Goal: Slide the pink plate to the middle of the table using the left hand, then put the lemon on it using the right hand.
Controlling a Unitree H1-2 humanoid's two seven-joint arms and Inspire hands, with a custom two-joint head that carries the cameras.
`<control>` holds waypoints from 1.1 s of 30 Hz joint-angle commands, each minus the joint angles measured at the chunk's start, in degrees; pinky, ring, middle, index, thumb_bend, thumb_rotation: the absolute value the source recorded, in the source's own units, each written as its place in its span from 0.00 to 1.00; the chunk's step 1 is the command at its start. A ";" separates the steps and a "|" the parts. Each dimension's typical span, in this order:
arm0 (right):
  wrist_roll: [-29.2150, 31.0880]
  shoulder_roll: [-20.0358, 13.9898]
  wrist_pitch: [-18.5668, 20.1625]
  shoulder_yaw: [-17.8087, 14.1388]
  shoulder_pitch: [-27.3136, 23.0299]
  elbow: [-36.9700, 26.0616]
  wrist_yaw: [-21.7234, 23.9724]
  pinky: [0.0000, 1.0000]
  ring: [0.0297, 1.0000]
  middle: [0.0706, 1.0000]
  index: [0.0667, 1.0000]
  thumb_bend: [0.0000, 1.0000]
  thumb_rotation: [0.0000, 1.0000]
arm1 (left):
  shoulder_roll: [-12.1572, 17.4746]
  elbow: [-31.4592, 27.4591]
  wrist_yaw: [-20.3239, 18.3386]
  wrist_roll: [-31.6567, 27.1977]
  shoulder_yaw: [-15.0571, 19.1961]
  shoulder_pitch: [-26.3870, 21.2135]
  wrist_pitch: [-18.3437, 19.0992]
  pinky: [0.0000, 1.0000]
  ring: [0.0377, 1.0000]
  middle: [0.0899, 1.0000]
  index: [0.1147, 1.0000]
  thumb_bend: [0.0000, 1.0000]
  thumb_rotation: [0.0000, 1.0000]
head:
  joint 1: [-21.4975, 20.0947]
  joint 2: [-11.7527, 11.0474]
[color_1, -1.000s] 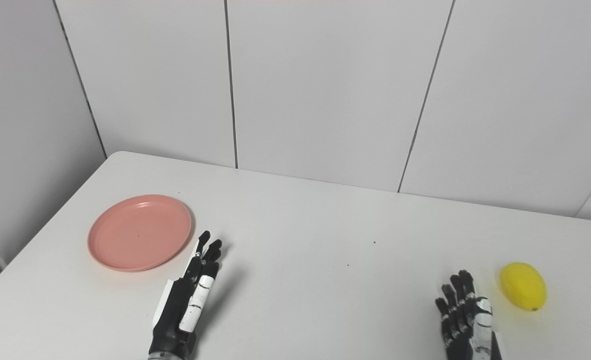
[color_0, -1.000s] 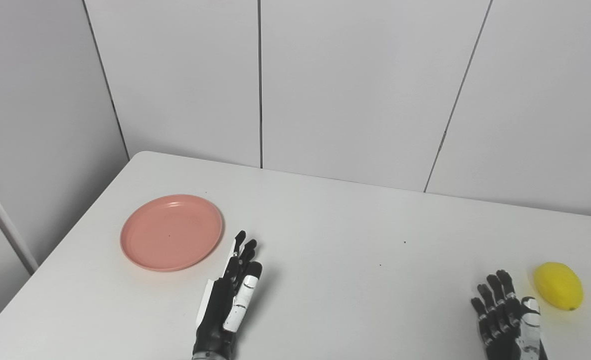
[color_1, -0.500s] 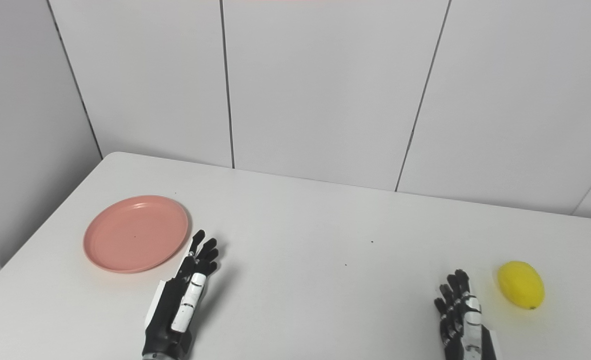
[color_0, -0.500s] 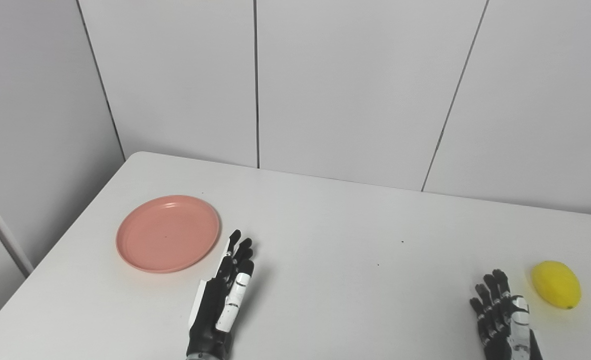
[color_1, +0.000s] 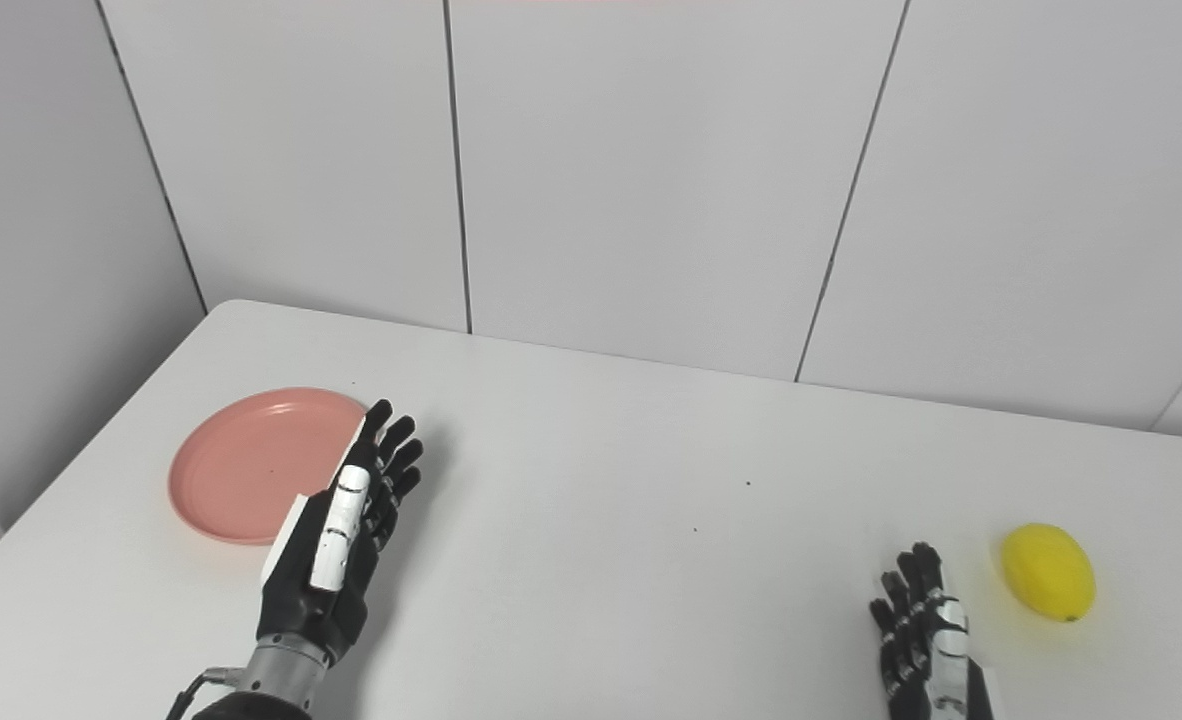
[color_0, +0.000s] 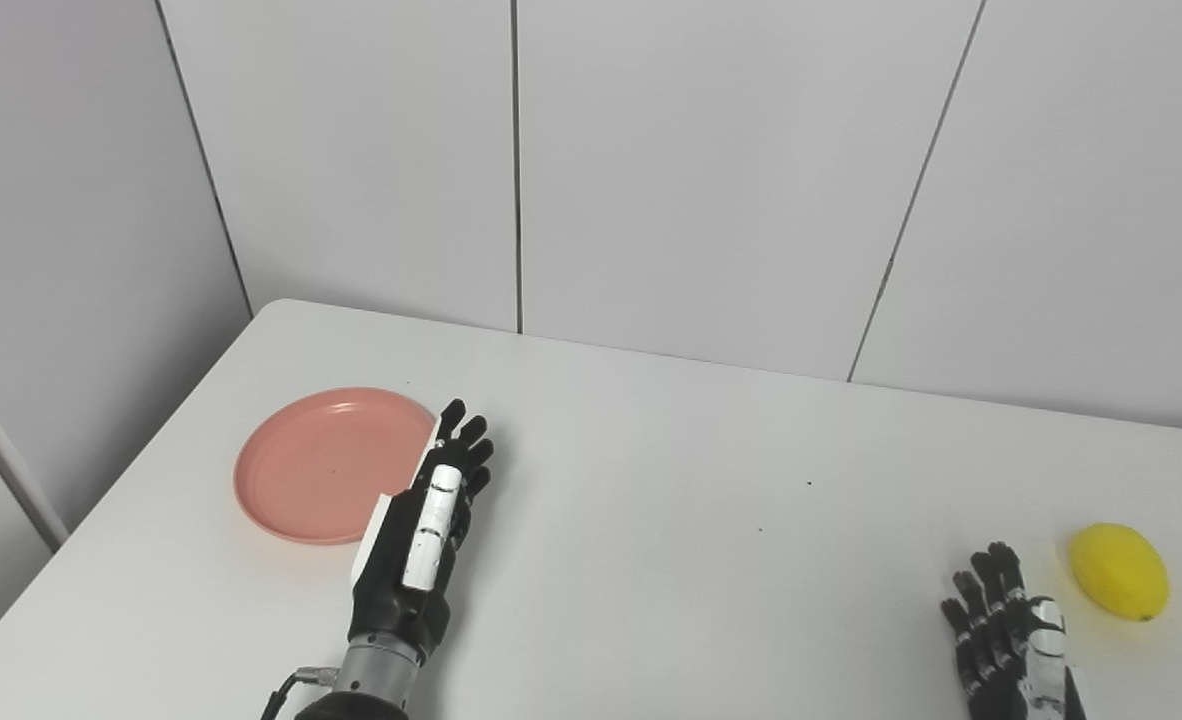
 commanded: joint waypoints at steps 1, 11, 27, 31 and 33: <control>0.83 0.18 -0.33 0.11 1.28 1.14 0.34 1.00 1.00 1.00 0.98 0.63 1.00 | 0.47 -3.07 -0.13 -2.14 0.82 -3.31 2.55 1.00 0.99 1.00 1.00 0.76 0.94 | 0.14 0.00; 1.38 -0.75 0.40 0.04 1.25 0.90 0.44 1.00 1.00 1.00 0.99 0.64 1.00 | 2.09 -4.20 2.41 -5.44 6.77 -11.68 9.02 0.93 0.92 0.90 0.86 1.00 0.99 | 0.70 0.58; 0.98 -1.39 0.53 0.16 1.21 1.02 0.12 1.00 1.00 1.00 0.99 0.61 1.00 | 16.11 12.03 -2.05 -11.18 16.18 -20.90 2.82 0.82 0.85 0.84 0.84 1.00 0.98 | 0.73 0.67; 0.95 -1.43 1.01 0.11 1.31 0.74 -0.14 1.00 1.00 1.00 0.98 0.62 1.00 | 18.96 14.77 -4.04 -12.05 16.51 -22.10 2.60 0.82 0.85 0.83 0.84 1.00 0.97 | 0.71 0.80; 1.21 -1.38 1.30 0.05 1.39 0.50 -0.23 1.00 1.00 1.00 0.98 0.63 1.00 | 20.69 16.58 -5.90 -12.73 16.47 -22.76 2.01 0.83 0.85 0.84 0.85 1.00 0.98 | 0.75 0.88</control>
